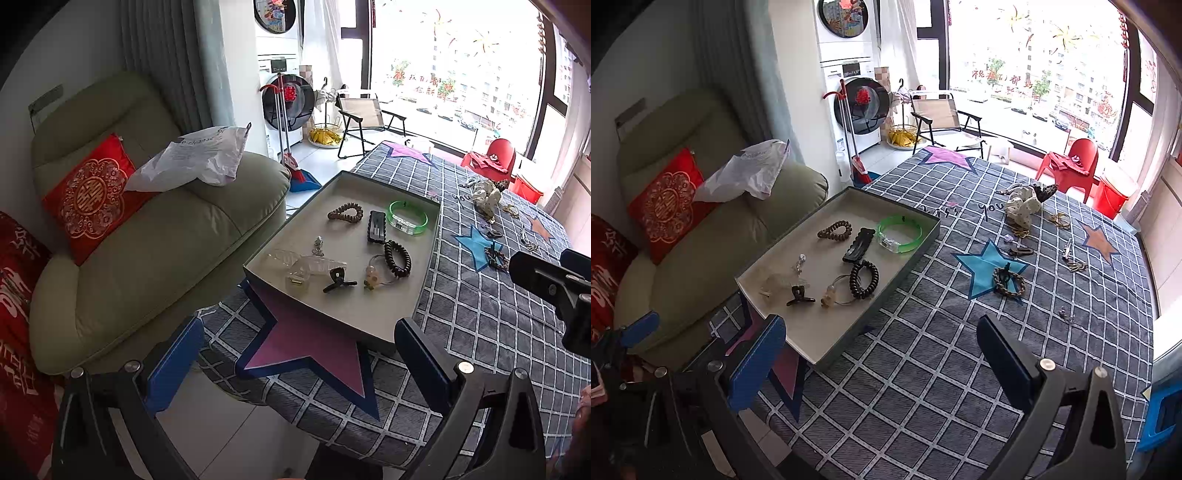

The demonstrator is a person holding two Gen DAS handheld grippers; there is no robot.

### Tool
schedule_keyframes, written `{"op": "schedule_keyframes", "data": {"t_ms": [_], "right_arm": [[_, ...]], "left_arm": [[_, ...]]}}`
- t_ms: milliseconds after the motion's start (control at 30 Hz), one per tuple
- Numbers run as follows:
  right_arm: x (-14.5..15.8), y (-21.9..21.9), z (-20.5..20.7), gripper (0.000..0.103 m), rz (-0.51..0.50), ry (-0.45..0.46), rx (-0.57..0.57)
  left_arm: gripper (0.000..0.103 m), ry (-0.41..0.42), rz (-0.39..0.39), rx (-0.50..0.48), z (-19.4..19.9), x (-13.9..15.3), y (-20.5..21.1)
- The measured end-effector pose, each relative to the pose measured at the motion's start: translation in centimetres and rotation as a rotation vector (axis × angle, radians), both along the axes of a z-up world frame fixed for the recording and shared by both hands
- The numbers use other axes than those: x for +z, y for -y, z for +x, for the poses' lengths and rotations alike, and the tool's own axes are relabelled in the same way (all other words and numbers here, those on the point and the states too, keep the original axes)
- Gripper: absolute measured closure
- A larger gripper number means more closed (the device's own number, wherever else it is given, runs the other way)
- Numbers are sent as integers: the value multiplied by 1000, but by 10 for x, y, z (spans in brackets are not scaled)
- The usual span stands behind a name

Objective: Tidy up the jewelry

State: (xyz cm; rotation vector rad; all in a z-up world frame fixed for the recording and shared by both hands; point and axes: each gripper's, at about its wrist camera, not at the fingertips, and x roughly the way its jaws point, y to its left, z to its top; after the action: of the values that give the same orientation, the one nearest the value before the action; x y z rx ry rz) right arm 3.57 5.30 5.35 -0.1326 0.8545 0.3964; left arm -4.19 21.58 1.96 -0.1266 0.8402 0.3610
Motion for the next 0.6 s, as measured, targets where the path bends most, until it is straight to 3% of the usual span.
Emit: {"op": "schedule_keyframes", "data": {"t_ms": [600], "right_arm": [[0,0,-1,0,0,0,0]], "left_arm": [[0,0,1,1,0,0,1]]}}
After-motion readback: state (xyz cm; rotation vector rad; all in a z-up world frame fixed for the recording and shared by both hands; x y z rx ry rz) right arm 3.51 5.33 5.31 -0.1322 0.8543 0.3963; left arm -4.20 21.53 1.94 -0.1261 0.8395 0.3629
